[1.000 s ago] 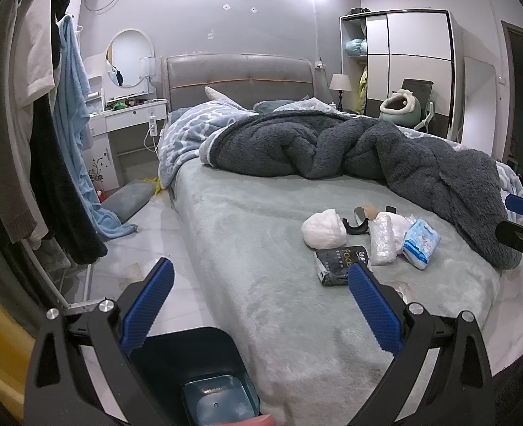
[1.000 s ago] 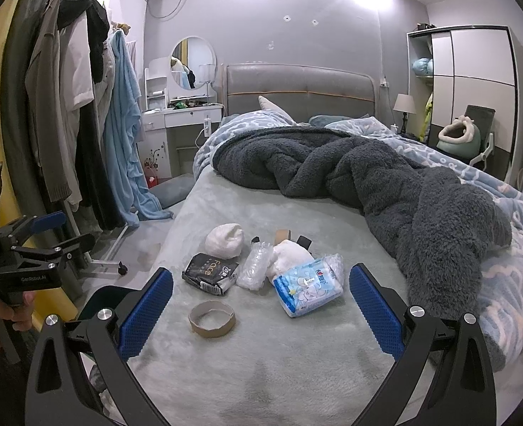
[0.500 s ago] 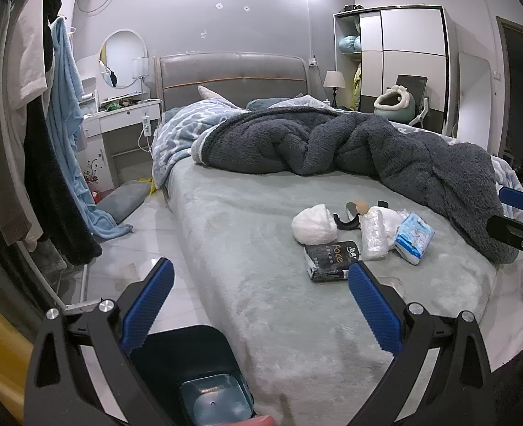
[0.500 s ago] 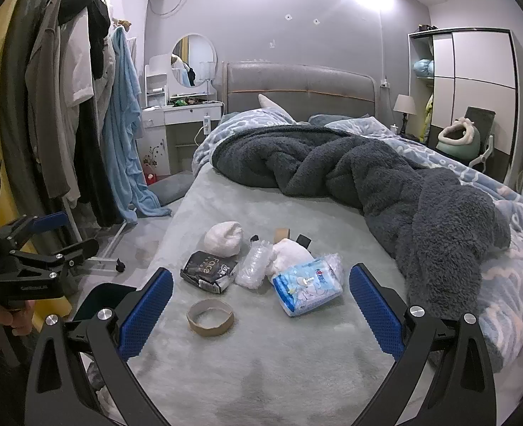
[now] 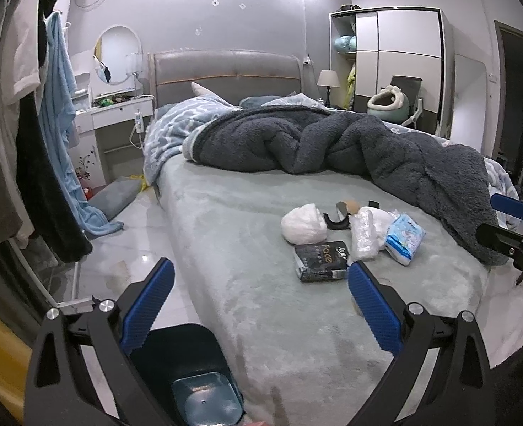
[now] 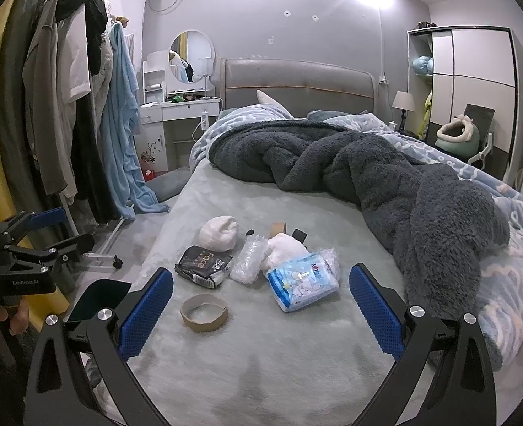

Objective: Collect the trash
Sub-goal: 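Grasp the tape roll with the left tool while the right tool grasps the diaper pack, then carry both items over the teal bin and open both tools to drop them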

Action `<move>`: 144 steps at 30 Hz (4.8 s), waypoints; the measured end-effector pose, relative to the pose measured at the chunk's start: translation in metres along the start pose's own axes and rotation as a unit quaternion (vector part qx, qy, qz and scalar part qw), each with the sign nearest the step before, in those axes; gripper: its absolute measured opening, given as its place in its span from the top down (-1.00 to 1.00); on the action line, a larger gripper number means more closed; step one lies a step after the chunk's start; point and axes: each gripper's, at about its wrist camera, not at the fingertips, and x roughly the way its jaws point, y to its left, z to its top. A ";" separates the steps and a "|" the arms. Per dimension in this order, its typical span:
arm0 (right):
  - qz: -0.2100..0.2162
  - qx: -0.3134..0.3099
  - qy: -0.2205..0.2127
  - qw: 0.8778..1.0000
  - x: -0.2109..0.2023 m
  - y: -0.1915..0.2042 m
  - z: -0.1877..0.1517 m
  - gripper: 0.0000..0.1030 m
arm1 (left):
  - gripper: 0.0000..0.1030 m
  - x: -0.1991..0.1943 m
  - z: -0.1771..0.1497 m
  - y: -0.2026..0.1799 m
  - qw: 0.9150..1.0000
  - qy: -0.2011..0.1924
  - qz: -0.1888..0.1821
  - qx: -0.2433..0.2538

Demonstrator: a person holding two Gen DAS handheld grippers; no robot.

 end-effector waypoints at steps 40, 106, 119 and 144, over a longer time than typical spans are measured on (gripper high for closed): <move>0.037 -0.045 0.095 0.994 0.101 -0.065 -0.012 -0.94 | -0.69 0.069 -0.020 -0.086 0.980 0.092 -0.148 0.099; 0.173 0.033 0.123 0.977 0.173 0.094 0.058 -0.44 | 0.08 0.112 -0.057 0.115 0.975 0.208 0.052 -0.063; 0.245 0.003 0.188 0.951 0.213 0.201 0.047 -0.44 | 0.08 0.116 -0.124 0.179 0.940 0.319 0.061 -0.100; 0.229 -0.027 0.334 0.914 0.291 0.287 -0.014 -0.44 | -0.25 0.106 -0.169 0.231 0.902 0.402 0.010 -0.160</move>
